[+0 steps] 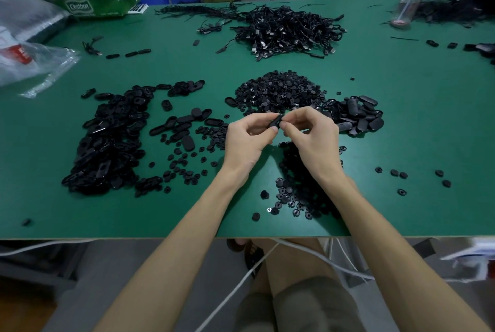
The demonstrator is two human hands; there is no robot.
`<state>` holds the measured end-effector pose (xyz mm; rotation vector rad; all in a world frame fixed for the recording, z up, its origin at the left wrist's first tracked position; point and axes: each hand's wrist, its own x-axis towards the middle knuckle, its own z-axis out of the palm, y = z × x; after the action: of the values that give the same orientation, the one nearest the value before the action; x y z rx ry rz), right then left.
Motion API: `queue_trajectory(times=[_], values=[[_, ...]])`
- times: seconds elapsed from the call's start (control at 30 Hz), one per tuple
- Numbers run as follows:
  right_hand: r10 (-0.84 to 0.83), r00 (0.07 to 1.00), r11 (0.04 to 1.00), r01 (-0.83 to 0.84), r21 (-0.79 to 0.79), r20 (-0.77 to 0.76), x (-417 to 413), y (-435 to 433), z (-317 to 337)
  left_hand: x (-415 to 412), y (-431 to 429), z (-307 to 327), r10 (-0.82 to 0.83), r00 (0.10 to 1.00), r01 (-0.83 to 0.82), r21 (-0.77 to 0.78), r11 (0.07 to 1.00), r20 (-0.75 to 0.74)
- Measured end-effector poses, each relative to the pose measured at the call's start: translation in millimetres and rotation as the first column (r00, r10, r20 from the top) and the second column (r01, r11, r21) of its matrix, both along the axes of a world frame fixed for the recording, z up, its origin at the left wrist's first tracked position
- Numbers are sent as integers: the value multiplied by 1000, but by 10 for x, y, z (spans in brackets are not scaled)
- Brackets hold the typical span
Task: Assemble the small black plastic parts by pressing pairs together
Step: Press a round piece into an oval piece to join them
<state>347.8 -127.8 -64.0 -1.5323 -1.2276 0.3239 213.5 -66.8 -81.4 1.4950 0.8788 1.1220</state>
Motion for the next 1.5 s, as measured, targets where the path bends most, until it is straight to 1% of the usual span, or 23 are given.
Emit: queue_trajectory(times=[0.2,0.37,0.5,0.63,0.97,1.03,1.17,1.3,1.5], values=[[7,999,1000,-7,9,32,-13,-9,6,-2,-4,4,19,1000,-19,-25,999,9],[-3,998,1000,3,7,63,-7,-2,-6,-4,-19,18,-12,1000,12,-27,1000,9],[-16,998,1000,15,8,55,-1,-8,-11,-10,-37,36,-43,998,44,-38,998,36],[-42,996,999,39,33,84,-4,-18,-1,-15,-41,43,-58,996,62,-55,997,64],[59,984,997,-65,32,165,-56,-19,1,-12,1,17,46,996,-39,-89,995,81],[56,987,997,-62,35,148,-56,-10,-6,-6,4,17,49,996,-42,-93,995,78],[45,998,999,-46,17,37,-22,8,-6,-2,-1,21,24,997,-17,-97,995,75],[41,999,999,-41,-18,25,2,6,-22,-13,-21,22,6,999,-2,-75,997,51],[31,999,999,-31,6,27,0,-15,-12,-10,-41,28,8,999,-5,-74,997,43]])
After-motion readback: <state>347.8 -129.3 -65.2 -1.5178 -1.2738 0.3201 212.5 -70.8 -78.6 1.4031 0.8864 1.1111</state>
